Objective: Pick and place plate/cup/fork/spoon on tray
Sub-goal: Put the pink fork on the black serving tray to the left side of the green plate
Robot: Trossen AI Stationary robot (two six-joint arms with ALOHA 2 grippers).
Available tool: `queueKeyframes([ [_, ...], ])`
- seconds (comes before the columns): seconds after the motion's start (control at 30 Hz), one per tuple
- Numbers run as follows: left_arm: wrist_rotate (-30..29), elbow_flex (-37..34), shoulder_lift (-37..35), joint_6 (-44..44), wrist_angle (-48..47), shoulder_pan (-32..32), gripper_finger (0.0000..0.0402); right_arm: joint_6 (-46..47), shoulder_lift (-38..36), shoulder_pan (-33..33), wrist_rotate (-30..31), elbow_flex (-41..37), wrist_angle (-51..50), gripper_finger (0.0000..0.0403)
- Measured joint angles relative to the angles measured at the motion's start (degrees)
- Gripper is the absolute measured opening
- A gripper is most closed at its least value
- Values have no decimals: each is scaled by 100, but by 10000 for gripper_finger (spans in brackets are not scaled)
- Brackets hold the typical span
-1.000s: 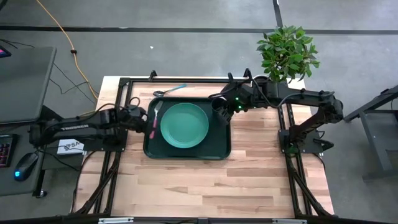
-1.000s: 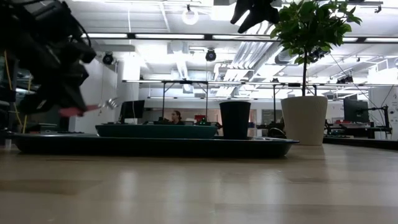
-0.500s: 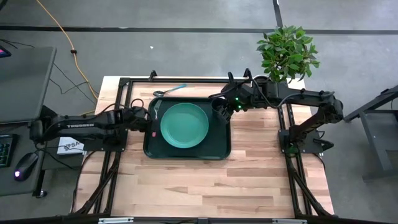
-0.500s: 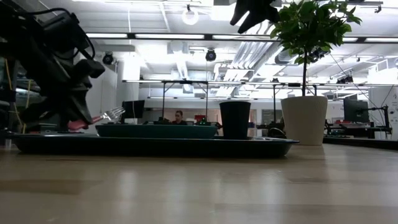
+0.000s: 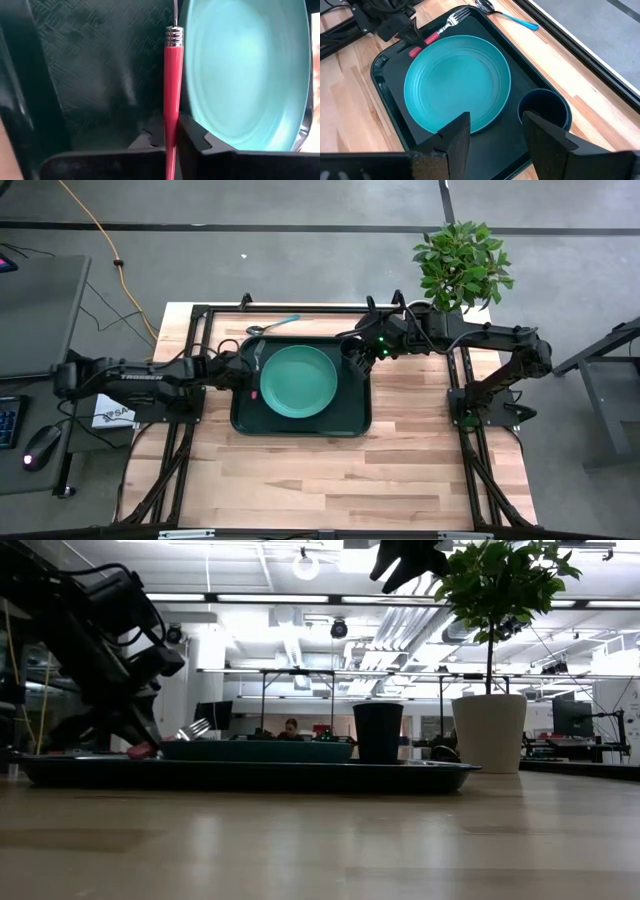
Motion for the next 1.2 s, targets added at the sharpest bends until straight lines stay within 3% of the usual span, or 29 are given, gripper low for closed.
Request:
queueKeyframes([
  [0.23, 174, 0, 163, -103, 338, 0, 0, -2, 0, 0, 48, 0, 0, 173],
  [0.63, 324, 0, 346, -349, -54, -76, 0, -2, 2, 1, 273, 0, 10, 173],
  [0.93, 311, 15, 856, -775, 271, -334, 0, -2, 4, 0, 275, 0, 66, 173],
  [1.2, 202, 11, 895, -1003, 419, -507, 5, -2, 4, 0, 275, 0, 87, 173],
])
